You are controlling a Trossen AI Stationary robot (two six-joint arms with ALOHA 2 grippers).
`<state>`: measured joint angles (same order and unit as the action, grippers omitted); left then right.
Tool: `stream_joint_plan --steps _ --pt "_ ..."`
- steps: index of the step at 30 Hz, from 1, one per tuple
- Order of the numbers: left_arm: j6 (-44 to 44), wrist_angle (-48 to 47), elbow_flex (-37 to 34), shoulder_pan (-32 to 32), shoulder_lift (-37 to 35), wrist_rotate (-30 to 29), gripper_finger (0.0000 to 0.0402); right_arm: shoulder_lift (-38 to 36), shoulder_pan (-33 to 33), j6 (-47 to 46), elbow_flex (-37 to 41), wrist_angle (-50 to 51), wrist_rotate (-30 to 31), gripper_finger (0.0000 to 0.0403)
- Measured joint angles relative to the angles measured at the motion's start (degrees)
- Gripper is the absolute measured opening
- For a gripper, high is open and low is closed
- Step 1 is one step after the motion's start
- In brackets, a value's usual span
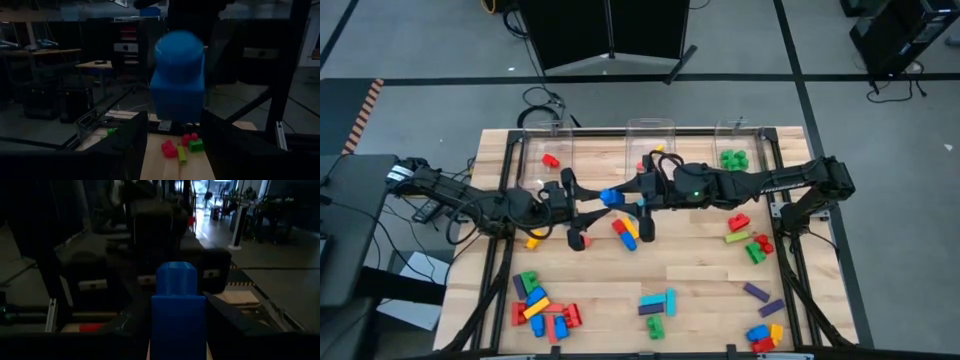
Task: Sort blocks by size
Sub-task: Put the blue 1 stud game piece into the left transparent bin
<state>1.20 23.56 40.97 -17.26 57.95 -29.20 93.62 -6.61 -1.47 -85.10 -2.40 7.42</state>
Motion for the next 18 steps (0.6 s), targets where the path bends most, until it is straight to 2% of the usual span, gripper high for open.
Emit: stream_joint_plan --steps 18 --pt "-0.6 5.0 -0.1 0.0 2.0 0.7 0.0188 -0.2 0.0 -0.4 -0.1 -2.2 -2.2 0.0158"
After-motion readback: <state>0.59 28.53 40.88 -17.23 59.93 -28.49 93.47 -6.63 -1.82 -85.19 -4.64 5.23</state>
